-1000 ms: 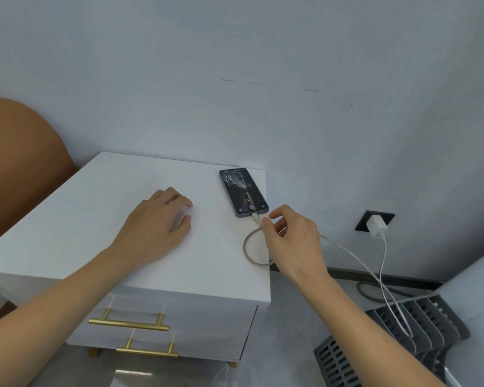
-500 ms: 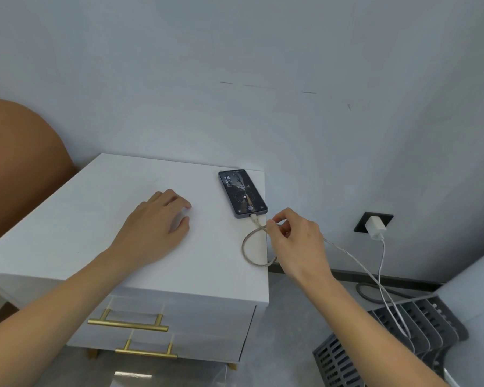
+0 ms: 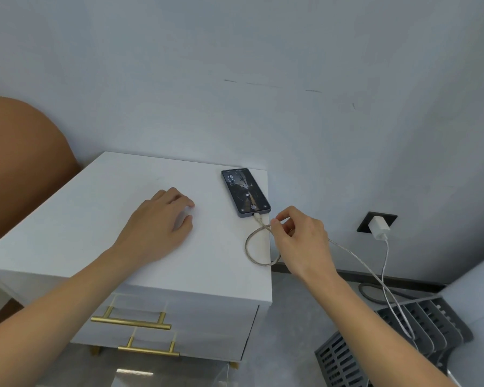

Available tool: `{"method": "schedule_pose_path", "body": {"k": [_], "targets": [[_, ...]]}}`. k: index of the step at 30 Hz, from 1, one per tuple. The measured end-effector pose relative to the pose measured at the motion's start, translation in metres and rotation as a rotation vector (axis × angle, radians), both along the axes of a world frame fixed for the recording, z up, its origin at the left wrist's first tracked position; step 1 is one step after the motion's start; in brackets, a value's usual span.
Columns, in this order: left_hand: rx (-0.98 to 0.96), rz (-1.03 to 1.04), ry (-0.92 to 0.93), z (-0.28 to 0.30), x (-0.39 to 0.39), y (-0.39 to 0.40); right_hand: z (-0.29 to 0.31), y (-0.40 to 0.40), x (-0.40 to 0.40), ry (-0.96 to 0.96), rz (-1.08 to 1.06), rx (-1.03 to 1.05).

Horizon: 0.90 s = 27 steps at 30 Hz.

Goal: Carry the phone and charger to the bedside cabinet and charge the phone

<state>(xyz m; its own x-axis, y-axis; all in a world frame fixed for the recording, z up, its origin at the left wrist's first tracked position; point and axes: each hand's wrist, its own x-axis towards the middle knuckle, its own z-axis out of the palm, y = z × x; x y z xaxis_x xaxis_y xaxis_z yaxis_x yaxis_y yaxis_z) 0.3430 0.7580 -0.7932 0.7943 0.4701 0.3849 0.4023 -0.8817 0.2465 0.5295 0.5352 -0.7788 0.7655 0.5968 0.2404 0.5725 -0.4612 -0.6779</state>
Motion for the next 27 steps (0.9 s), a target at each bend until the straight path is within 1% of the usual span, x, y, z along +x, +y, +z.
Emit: {"method": "schedule_pose_path", "body": {"k": [27], "targets": [[-0.006,0.015,0.011,0.0010,0.0000,-0.0018,0.0038,-0.0002,-0.0029,-0.005,0.010,-0.019]]}}
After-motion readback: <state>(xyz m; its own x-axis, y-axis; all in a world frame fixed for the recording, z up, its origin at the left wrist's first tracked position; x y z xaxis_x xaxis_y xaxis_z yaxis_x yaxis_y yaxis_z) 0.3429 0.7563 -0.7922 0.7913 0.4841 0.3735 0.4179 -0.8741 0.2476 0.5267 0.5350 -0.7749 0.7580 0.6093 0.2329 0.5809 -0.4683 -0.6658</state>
